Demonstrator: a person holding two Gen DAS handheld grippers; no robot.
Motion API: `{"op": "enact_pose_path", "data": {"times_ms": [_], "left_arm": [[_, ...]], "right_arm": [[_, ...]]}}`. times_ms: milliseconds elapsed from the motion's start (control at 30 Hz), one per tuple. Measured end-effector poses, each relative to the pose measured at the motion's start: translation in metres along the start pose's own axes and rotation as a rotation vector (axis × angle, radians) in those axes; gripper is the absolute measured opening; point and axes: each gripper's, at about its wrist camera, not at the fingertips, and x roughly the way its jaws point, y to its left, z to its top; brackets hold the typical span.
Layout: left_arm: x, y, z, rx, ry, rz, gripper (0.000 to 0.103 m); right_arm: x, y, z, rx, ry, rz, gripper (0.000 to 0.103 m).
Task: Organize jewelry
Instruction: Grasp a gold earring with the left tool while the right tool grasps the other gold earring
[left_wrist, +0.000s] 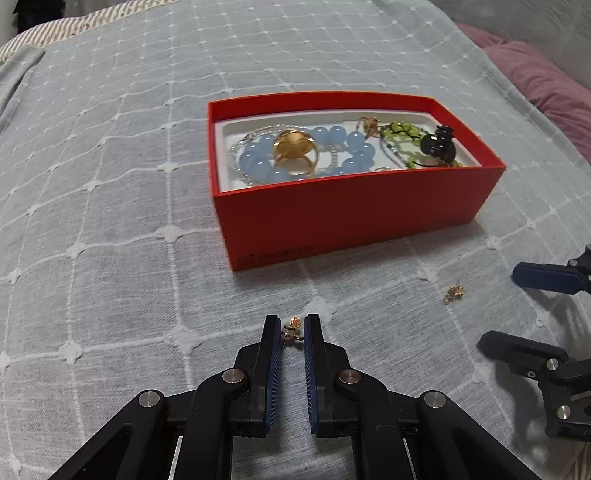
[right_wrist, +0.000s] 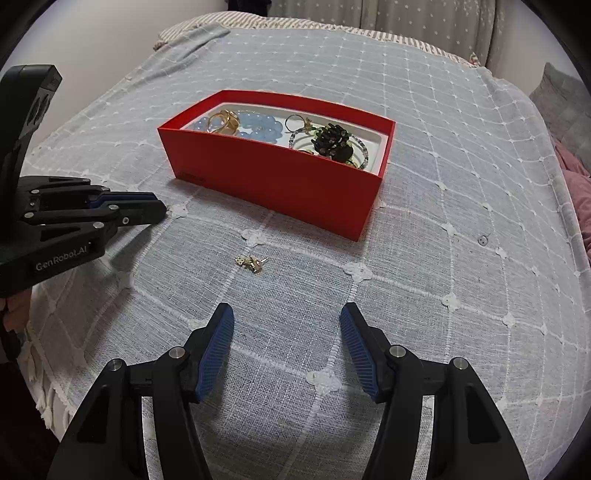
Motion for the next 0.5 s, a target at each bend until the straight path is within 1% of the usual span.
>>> {"op": "enact_pose_path", "data": {"times_ms": [133, 233, 400, 467, 500], "left_arm": [[-0.003, 0.006, -0.004, -0.009, 0.004, 0.009, 0.007], [-0.006, 0.008, -0.007, -0.011, 0.007, 0.013, 0.007], [-0.012, 0.011, -0.009, -0.018, 0.003, 0.012, 0.007], [-0.013, 0.011, -0.009, -0.021, 0.003, 0.012, 0.007], [-0.013, 0.012, -0.01, -0.022, 0.004, 0.013, 0.007]], "right_arm": [[0.003, 0.005, 0.002, -0.012, -0.004, 0.011, 0.064], [0.006, 0.009, 0.004, -0.023, -0.011, 0.001, 0.063], [0.013, 0.01, 0.012, -0.008, -0.013, 0.019, 0.063], [0.016, 0.013, 0.014, -0.021, -0.017, 0.011, 0.061], [0.017, 0.015, 0.016, -0.027, -0.02, 0.011, 0.058]]}}
